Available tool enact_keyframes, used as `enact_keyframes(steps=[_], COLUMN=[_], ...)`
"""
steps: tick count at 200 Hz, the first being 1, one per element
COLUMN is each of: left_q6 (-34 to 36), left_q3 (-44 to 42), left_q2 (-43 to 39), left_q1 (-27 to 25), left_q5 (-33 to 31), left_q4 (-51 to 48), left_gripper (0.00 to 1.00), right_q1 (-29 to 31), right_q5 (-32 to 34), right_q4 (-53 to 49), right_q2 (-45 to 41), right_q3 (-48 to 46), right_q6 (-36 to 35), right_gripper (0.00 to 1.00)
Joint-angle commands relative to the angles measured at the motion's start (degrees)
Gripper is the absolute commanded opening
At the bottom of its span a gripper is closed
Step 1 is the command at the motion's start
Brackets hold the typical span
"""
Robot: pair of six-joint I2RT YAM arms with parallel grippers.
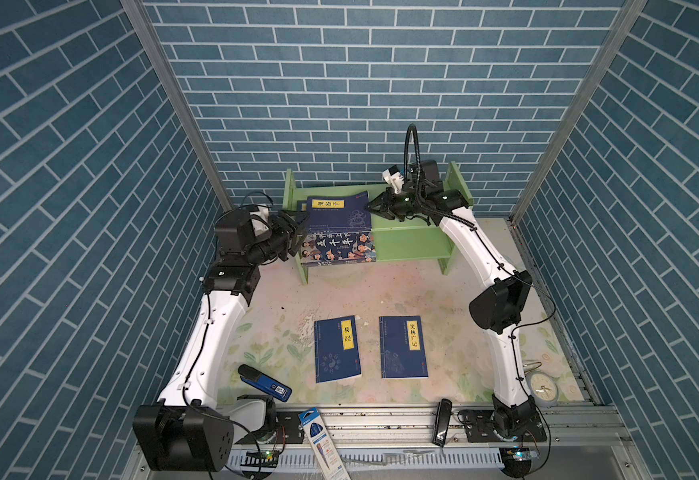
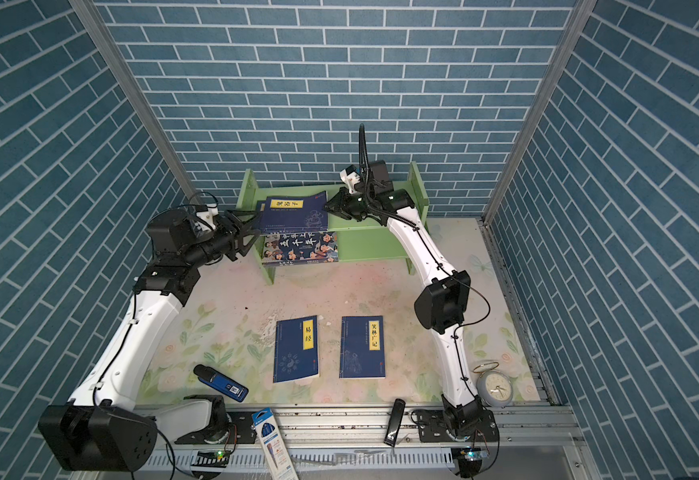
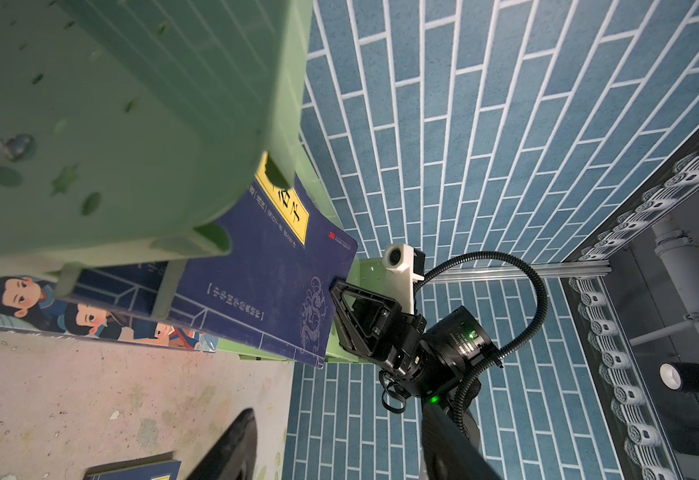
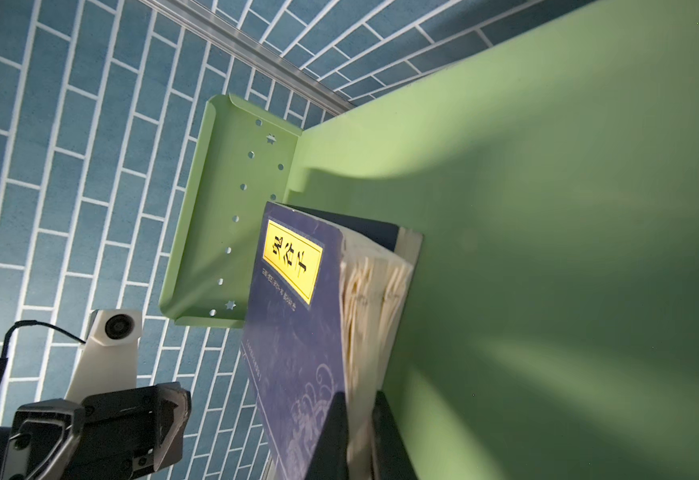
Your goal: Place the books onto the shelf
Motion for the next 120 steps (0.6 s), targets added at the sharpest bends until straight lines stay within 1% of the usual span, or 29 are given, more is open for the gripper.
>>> enact_keyframes(steps=[1,73,120], left_q6=[0.9,0.73,0.55], left_q3=[0.9,1.09,1.1], left_q2=[-0.33,-0.35,-0.15], left_q1=[0.46,0.46,0.46], left_q5=[-0.28,-0.27,-0.27], left_q4=[-0.35,-0.27,0.06], left_gripper=[0.65,0.65,0.65], right_q1=[0.65,1.56,1.62], right_q5=[-1.63,-1.83,-0.49], right_q4=[-0.41,2.2,3.36], right_q2=[-0.14,3.47,4.42], right_q3=[0.88,4.12,4.69], right_q6=[-2.7,0.46,2.16], right_gripper=[0.11,0.13,0.13])
